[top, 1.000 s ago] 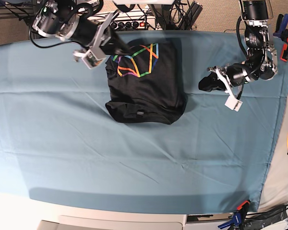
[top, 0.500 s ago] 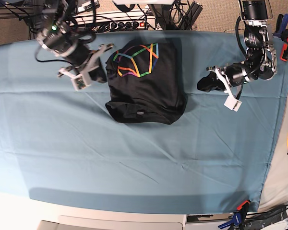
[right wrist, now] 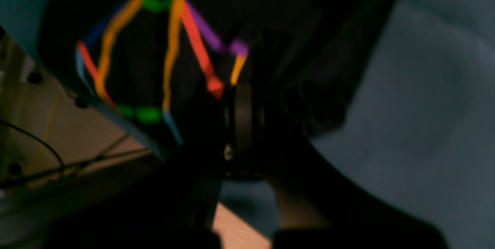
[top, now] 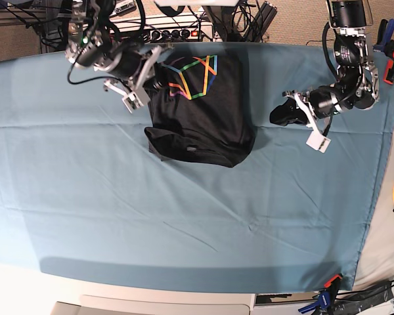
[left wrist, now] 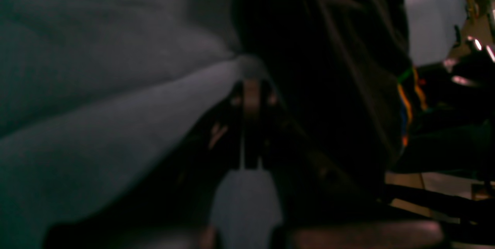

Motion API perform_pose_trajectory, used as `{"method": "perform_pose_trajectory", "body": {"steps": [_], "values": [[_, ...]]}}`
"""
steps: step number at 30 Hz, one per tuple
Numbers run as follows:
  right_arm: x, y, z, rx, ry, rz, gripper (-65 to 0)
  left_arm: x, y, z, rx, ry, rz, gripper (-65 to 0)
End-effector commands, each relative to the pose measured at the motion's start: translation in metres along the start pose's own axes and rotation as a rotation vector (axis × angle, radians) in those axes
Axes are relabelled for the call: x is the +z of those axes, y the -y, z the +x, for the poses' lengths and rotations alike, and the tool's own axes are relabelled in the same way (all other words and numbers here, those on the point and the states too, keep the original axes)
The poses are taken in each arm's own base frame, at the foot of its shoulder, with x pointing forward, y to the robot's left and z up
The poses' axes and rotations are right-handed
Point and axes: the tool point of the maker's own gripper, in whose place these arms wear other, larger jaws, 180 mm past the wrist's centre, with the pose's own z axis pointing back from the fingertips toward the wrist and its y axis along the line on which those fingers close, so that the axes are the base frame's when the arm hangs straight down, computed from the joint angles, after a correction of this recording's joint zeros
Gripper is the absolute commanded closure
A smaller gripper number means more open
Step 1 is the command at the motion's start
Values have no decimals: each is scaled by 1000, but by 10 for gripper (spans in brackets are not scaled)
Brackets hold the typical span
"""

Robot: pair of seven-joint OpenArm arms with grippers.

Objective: Fold the T-shirt properly
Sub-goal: 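Press and straighten the printed shirt's collar edge with the right gripper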

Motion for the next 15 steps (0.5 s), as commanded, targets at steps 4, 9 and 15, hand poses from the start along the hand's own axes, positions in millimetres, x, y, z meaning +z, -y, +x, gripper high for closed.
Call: {"method": "perform_pose_trajectory", "body": {"steps": [4, 9, 15], "values": [[27, 19, 11, 82, 22, -103, 0, 4, 3, 15, -24, 46, -14, 0], [52, 48, 3, 114, -29, -210, 0, 4, 3, 15, -24, 45, -13, 0], [56, 45, -5, 106, -26, -194, 0, 4, 3, 16, -24, 47, -14, 0]]}}
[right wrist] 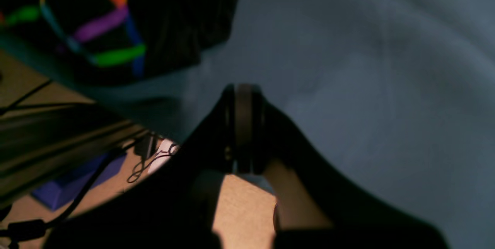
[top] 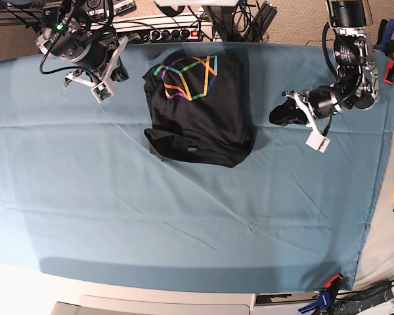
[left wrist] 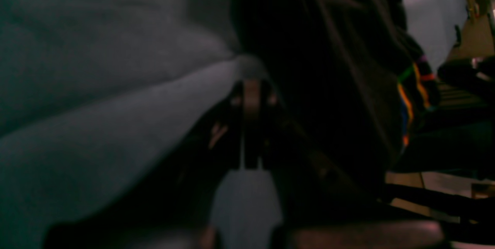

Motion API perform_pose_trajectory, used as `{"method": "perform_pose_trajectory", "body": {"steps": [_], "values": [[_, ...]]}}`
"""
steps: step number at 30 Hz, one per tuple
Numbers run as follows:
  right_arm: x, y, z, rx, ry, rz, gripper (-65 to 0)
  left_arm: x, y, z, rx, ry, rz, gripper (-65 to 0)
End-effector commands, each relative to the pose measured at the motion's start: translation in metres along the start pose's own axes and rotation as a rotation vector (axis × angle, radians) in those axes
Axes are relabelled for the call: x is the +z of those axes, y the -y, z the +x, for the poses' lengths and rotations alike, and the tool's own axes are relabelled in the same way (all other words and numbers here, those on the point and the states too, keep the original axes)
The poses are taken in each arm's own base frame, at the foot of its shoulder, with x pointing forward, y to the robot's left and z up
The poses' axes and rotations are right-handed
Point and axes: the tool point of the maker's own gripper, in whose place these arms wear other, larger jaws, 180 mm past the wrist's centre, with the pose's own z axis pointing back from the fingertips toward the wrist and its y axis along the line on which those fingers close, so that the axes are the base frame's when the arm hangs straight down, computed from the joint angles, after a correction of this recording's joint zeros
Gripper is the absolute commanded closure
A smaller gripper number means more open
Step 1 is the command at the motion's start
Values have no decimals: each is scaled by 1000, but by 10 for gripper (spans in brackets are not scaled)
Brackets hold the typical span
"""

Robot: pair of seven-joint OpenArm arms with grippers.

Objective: Fold the T-shirt properly
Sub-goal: 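Press and straighten the printed shirt's collar edge with the right gripper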

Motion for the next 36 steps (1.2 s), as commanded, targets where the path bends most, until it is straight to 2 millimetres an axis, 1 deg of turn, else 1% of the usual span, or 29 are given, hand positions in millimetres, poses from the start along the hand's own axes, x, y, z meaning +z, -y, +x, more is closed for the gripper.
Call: {"method": "perform_pose_trajectory", "body": {"steps": [1, 3, 6, 12, 16, 22, 24, 28, 34, 36], "values": [[4, 1, 20, 9, 91, -3, 0, 4, 3, 15, -24, 46, -13, 0], [6, 12, 32, -7, 161, -64, 0, 4, 3, 15, -24, 45, -13, 0], [6, 28, 37, -7, 172, -151, 0, 4, 3, 15, -25, 43, -11, 0], [6, 29, 42, -9, 198, -154, 0, 4, 3, 15, -26, 45, -11, 0], [-6, 21, 38, -18, 188, -115, 0, 4, 3, 15, -25, 45, -11, 0], [-25, -7, 29, -8, 149, -16, 0, 4, 3, 15, -26, 45, -11, 0], [-31, -15, 23, 0, 124, 16, 0, 4, 3, 15, -25, 45, -11, 0], [-39, -22, -3, -8, 13, 46, 0, 4, 3, 15, -26, 44, -11, 0], [-35, -23, -37, 1, -137, 50, 0, 4, 3, 15, -26, 43, -11, 0], [-31, -21, -45, 13, -159, 49, 0, 4, 3, 15, -26, 43, -11, 0]]}}
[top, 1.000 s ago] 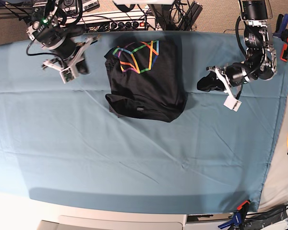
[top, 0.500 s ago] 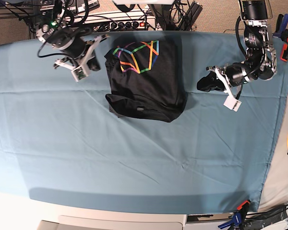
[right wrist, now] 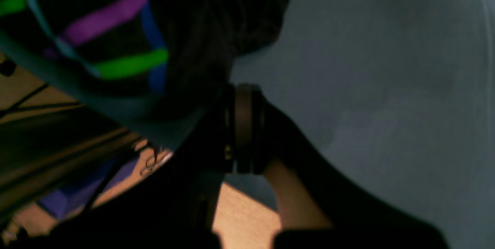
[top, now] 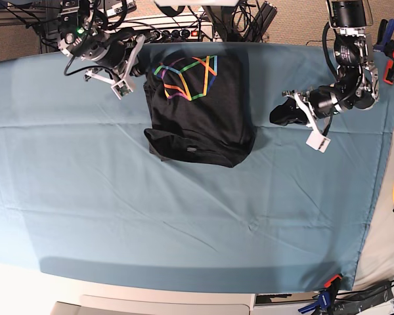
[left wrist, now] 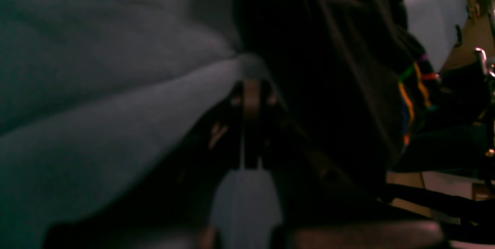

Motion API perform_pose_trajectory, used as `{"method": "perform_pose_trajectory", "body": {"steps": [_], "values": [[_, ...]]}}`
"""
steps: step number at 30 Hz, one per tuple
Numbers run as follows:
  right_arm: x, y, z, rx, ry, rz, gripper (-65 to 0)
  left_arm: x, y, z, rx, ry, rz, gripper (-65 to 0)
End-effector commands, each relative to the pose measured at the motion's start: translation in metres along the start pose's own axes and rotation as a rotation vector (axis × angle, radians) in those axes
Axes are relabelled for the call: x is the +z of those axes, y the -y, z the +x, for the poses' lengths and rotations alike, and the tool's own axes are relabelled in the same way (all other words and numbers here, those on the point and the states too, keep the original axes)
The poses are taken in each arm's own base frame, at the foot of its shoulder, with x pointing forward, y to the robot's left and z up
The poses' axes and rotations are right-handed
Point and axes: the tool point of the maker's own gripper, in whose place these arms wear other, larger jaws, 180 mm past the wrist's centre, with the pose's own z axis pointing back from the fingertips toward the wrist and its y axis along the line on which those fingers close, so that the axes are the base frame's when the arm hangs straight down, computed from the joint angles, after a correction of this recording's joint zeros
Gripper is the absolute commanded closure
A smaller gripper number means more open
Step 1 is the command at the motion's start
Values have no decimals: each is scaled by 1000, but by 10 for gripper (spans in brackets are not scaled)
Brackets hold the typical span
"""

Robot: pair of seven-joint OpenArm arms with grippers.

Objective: Fold the T-shirt properly
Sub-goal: 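Press and straighten the printed shirt's collar edge with the right gripper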

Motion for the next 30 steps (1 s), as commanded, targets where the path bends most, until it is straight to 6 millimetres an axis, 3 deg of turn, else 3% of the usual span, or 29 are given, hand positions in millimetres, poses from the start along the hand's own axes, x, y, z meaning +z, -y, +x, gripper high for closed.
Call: {"method": "perform_pose_trajectory", "body": {"steps": [1, 3, 9, 13, 17, 23, 30], "values": [[4, 4, -13, 20, -53, -13, 0, 4, 3, 15, -25, 46, -13, 0], [7, -4, -4, 7, 0, 35, 0, 4, 3, 15, -25, 46, -13, 0], [26, -73, 58, -46, 307, 378, 0, 4, 3, 15, -25, 45, -13, 0], [33, -95, 94, -175, 472, 458, 0, 4, 3, 15, -24, 44, -13, 0], [33, -95, 109, -182, 516, 452, 0, 4, 3, 15, -24, 43, -13, 0], [24, -86, 102, -155, 484, 381, 0, 4, 3, 15, -25, 43, -13, 0], [9, -58, 89, -166, 408, 206, 0, 4, 3, 15, -24, 43, -13, 0]]}}
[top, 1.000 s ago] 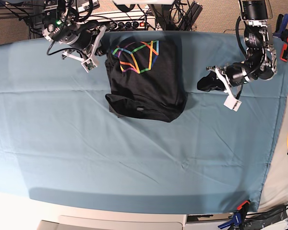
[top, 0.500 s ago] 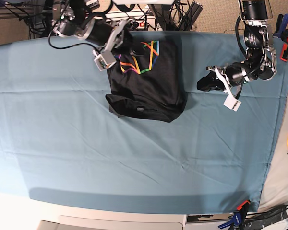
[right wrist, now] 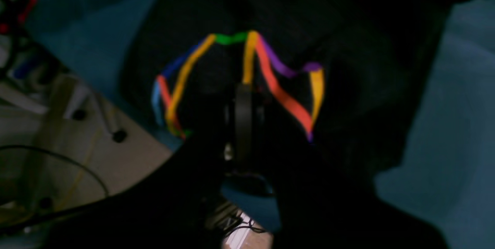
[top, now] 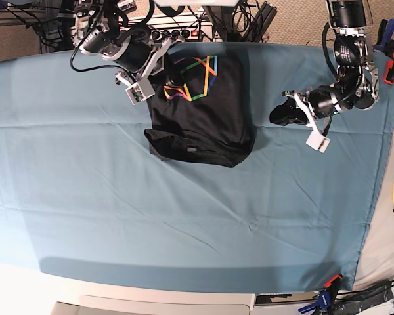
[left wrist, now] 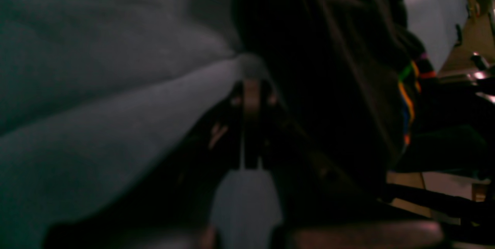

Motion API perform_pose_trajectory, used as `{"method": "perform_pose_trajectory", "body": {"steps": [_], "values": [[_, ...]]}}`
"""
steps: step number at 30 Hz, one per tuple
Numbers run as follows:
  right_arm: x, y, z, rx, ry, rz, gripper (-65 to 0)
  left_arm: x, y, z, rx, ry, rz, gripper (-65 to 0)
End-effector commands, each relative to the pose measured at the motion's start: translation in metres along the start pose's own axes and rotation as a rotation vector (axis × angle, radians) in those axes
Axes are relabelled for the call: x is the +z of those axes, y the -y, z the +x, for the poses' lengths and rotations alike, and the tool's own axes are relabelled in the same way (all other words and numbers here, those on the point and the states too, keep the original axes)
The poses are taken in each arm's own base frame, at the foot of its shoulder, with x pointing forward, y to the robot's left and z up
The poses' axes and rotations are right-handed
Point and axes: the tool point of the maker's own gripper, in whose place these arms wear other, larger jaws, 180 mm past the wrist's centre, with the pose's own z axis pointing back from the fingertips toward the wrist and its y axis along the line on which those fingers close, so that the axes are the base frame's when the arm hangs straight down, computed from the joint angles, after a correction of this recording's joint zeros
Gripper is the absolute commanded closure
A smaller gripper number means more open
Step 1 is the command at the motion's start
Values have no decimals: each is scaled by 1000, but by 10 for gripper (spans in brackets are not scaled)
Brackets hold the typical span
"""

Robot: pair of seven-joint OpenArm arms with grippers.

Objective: Fold the T-shirt properly
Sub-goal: 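Press and straighten the printed shirt's collar edge with the right gripper, then tuck the shirt's loose side edge under with the left gripper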

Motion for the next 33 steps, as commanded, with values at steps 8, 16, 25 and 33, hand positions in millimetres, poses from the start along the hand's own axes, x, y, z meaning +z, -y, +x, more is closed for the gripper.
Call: {"method": "perform_pose_trajectory", "body": {"steps": [8, 16, 25, 33], "values": [[6, 29, -5, -29, -34, -169, 0, 4, 3, 15, -24, 42, -13, 0], [4, 21, -3, -42, -20, -124, 0, 10, 47, 30, -25, 127, -260, 0], [4, 9, 4, -37, 18, -58, 0, -31, 94, 23, -74, 66, -373, 0], [14, 11, 22, 12, 77, -71, 0, -69, 128, 32, -206, 20, -393, 0]]}}
